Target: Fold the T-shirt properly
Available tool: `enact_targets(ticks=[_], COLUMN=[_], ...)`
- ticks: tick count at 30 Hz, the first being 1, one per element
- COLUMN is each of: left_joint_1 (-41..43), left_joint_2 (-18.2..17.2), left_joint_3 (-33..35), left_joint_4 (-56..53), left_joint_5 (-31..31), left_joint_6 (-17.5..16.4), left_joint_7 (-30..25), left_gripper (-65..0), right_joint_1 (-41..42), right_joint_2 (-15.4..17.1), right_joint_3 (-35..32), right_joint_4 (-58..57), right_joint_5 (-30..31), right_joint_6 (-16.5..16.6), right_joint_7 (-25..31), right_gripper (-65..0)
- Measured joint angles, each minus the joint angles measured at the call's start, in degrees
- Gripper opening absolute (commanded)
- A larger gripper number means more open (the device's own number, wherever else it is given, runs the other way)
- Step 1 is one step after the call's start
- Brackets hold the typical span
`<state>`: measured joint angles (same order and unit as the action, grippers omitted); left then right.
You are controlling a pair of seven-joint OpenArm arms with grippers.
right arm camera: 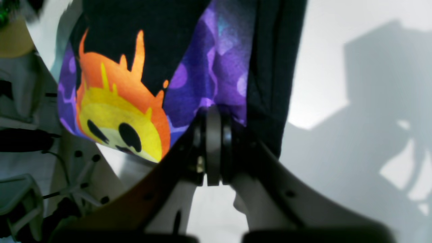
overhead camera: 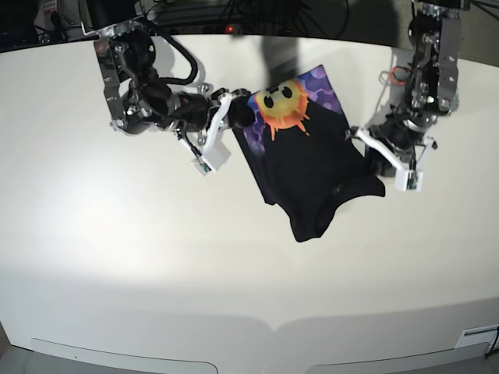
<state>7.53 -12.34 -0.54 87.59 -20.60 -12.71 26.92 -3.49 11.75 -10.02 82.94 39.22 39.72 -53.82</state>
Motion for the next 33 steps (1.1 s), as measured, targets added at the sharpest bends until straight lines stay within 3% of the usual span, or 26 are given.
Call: enact_targets(ticks=[10, 15, 22, 28, 33], left_joint_1=[-2.4, -2.4, 3.7, 15.3, 26.4], left_joint_2=[0.0, 0.0, 0.1, 0.0, 0.1], left_joint_3=[-0.2, -0.2, -2.0, -9.0, -14.8], left_joint_4=[0.0, 0.2, 11.9, 23.6, 25.5], left_joint_5=[-0.9, -0.9, -1.2, -1.9, -8.4], left_joint_6=[-0.8, -0.7, -0.6, -0.5, -0.5], left_joint_7=[0.0, -1.4, -0.8, -1.0, -1.1], left_gripper=[-65.0, -65.0, -65.0, -65.0, -65.0], right_joint_1=[-1.3, -1.4, -2.0, -5.7, -12.1], right_joint_2=[-8.1, -9.2, -4.6, -0.9, 1.8], right_joint_3=[-0.1, -1.2, 2.9, 16.2, 27.6], right_joint_4=[0.0, 0.1, 11.8, 19.9, 25.0], right_joint_5=[-1.5, -1.6, -2.2, 4.4, 4.6], right_joint_6=[0.0, 0.0, 0.0, 0.0, 0.0], right_joint_7=[-2.4, -3.7, -6.5, -9.2, -12.5], right_gripper=[-65.0, -65.0, -65.0, -65.0, -65.0])
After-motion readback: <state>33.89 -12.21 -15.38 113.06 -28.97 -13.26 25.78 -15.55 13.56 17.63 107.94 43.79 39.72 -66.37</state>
